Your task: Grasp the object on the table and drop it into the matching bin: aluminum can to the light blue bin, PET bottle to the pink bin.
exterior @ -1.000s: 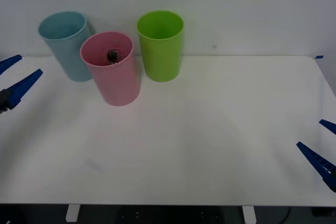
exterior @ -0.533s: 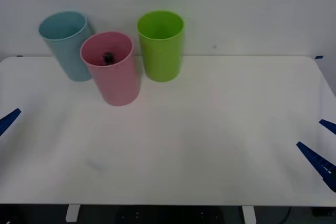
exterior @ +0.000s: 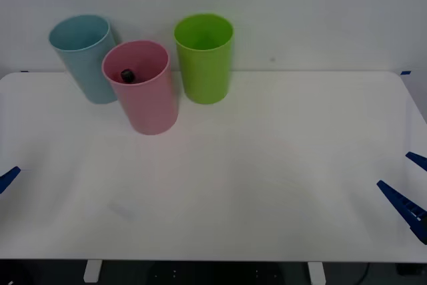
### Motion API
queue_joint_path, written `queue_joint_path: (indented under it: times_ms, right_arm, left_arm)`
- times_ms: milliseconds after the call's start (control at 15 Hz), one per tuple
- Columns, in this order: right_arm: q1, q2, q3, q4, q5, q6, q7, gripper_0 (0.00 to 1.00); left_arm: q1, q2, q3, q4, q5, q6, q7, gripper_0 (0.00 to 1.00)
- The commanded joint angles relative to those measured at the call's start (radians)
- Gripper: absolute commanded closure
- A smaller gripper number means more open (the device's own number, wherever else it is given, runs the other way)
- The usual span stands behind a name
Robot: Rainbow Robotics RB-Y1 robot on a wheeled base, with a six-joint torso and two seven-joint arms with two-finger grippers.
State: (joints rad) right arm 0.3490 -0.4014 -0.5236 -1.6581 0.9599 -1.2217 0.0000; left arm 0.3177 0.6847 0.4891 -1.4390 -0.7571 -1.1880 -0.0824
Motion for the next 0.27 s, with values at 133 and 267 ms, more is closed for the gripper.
queue_joint_path:
  times_ms: [133,267]
  right_arm:
    - [0.000,0.000,0.000,0.000,0.000,0.000,0.000,0.00]
    - [0.000,0.000,0.000,0.000,0.000,0.000,0.000,0.00]
  left_arm:
    - [0.012,-0.001,-0.011,0.000,-0.001,-0.010,0.004,0.00]
    - [0.012,-0.001,-0.011,0.000,-0.001,-0.010,0.004,0.00]
